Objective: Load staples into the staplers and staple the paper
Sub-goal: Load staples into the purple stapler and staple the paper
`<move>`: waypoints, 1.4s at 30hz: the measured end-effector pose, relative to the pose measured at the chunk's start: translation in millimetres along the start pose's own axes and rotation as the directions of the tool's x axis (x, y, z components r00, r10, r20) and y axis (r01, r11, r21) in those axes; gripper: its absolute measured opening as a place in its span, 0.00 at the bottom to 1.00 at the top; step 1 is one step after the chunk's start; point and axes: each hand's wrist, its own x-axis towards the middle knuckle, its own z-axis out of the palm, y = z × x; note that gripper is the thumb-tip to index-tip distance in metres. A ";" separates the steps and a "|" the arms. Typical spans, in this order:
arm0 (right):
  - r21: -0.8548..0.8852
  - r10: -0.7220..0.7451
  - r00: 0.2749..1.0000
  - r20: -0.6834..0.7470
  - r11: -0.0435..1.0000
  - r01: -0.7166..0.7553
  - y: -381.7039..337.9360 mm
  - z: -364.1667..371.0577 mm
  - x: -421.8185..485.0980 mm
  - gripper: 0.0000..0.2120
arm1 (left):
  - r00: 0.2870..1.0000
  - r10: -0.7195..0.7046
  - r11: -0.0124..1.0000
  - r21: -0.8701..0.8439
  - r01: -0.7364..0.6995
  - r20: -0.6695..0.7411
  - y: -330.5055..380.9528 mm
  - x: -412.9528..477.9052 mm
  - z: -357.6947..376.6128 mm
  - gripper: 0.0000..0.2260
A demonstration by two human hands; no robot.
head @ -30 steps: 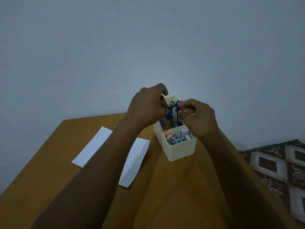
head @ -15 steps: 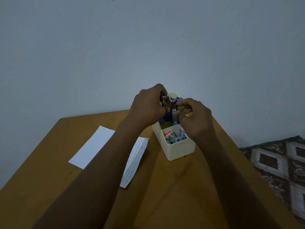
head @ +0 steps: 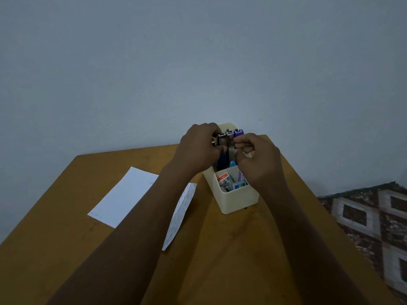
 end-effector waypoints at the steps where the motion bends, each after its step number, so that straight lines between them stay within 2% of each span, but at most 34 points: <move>1: 0.001 -0.004 1.000 -0.001 1.000 0.004 0.6 0.0 -0.1 0.12 | 1.000 0.000 1.000 0.004 0.000 -0.008 0.2 0.4 0.4 0.15; 13: -0.020 -0.015 1.000 -0.008 1.000 0.015 4.0 3.2 -1.0 0.13 | 1.000 0.010 0.999 0.037 -0.010 0.002 0.8 0.8 0.6 0.16; 24: -0.012 0.035 0.999 0.007 0.999 -0.035 3.7 4.6 -2.5 0.14 | 0.998 0.056 0.998 0.038 -0.058 0.033 -2.5 0.0 1.7 0.18; 29: -0.015 0.040 0.999 0.010 0.999 -0.040 3.7 4.2 -3.0 0.14 | 0.997 0.066 0.997 0.044 -0.067 0.035 -2.1 0.6 1.1 0.15; 35: -0.002 0.026 1.000 -0.007 1.000 -0.026 2.2 3.5 -3.9 0.14 | 0.999 0.037 0.999 0.017 -0.037 -0.024 -1.2 4.4 -0.1 0.23; 42: -0.013 0.013 1.000 -0.001 1.000 -0.013 1.6 1.2 -4.4 0.16 | 1.000 0.016 0.992 0.123 -0.015 -0.005 9.0 15.3 6.4 0.17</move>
